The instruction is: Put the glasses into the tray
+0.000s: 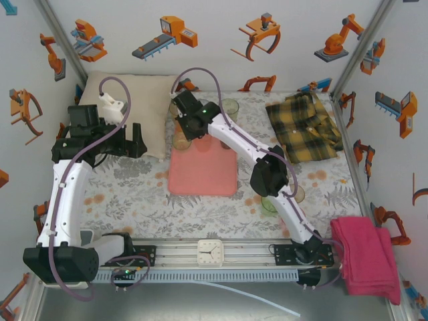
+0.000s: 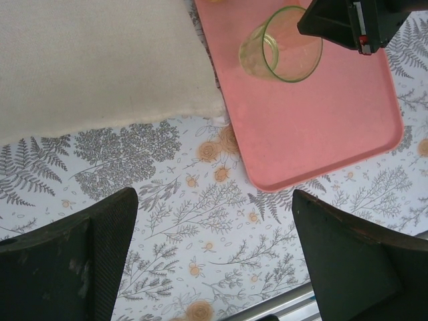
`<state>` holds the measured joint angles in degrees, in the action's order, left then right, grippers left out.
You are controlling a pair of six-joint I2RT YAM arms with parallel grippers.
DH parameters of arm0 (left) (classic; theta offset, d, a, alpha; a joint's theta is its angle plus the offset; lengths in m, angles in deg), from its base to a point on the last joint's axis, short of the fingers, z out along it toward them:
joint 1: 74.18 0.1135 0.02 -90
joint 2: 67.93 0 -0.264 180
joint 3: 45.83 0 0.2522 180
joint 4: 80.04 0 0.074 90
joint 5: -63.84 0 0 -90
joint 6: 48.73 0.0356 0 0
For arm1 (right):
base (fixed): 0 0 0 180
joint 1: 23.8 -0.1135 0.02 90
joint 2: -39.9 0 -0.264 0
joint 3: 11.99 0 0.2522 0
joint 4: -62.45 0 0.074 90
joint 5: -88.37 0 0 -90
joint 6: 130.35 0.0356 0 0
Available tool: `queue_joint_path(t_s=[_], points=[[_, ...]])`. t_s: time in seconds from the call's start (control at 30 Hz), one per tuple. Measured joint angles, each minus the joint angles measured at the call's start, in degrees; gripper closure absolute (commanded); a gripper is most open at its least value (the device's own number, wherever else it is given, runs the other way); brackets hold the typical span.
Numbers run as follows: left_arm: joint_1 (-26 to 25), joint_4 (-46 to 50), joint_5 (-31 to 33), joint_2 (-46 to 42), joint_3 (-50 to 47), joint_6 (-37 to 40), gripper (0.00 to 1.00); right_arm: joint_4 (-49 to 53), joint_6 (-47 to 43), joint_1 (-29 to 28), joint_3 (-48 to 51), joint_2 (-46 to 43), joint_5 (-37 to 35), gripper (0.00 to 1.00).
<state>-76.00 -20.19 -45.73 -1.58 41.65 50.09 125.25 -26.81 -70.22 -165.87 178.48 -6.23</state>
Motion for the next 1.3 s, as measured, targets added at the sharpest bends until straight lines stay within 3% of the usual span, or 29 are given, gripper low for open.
queue_joint_path(t_s=[1.3], points=[[0.0, 0.0, -0.7, 0.5, 0.0, 0.0, 0.11, -4.9, 0.4, 1.0, -3.9, 6.5, -0.6, 0.83]])
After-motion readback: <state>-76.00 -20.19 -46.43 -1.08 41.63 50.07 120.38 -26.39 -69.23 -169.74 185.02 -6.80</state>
